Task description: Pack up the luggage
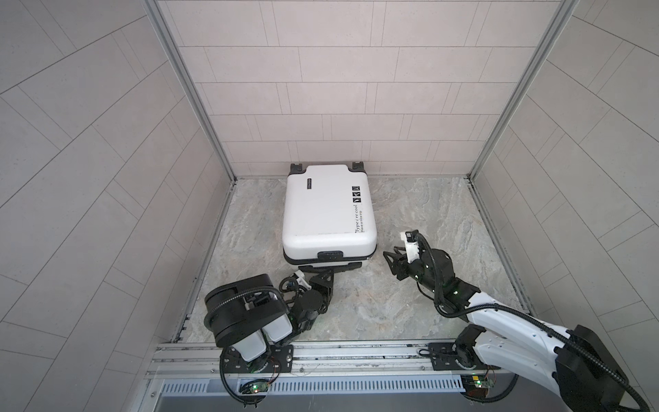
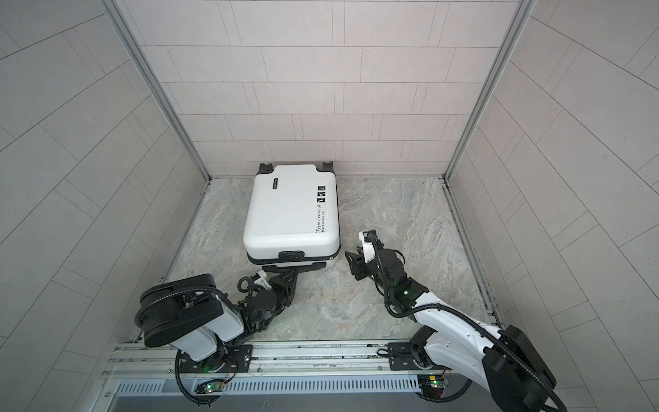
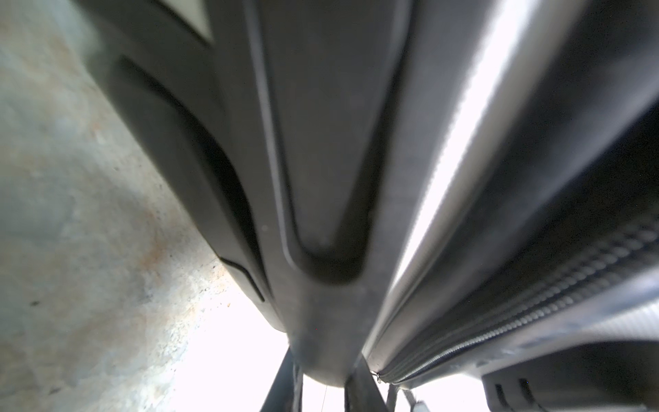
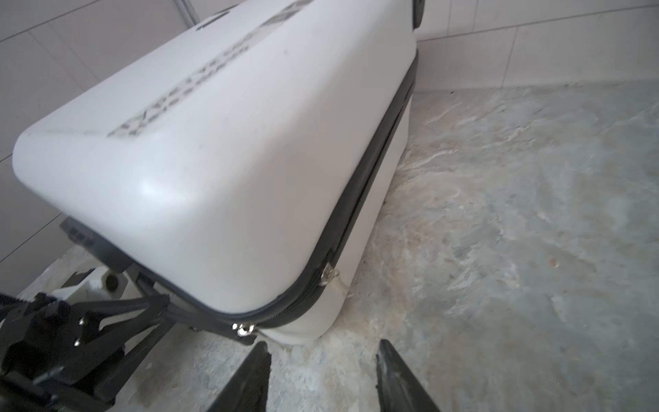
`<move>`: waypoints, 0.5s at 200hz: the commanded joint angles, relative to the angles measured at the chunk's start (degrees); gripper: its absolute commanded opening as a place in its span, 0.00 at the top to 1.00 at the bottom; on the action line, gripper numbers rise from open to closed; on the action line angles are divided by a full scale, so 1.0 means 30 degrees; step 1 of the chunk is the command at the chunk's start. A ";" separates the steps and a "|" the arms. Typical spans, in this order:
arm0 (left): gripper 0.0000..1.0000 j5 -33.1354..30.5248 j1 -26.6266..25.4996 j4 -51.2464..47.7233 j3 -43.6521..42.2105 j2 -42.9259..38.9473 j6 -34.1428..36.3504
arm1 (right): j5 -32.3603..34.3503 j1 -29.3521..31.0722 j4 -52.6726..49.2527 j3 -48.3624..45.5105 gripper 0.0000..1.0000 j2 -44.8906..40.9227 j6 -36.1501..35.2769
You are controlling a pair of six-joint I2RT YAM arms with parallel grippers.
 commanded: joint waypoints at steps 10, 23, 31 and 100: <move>1.00 -0.0150 -0.0174 -0.0438 -0.0216 0.0079 0.0698 | 0.0834 0.1789 0.1561 -0.0714 0.48 0.1089 0.0904; 1.00 -0.0092 -0.0174 -0.0478 -0.0180 0.0069 0.0734 | 0.0864 0.2157 0.2143 -0.0548 0.48 0.2154 0.0912; 1.00 -0.0062 -0.0176 -0.0482 -0.0173 0.0076 0.0741 | 0.0864 0.2283 0.2522 -0.0416 0.48 0.2795 0.0937; 1.00 0.0288 -0.0174 -0.0471 0.0091 0.0197 0.0783 | 0.1048 0.2236 0.5818 0.0573 0.51 0.6557 0.0800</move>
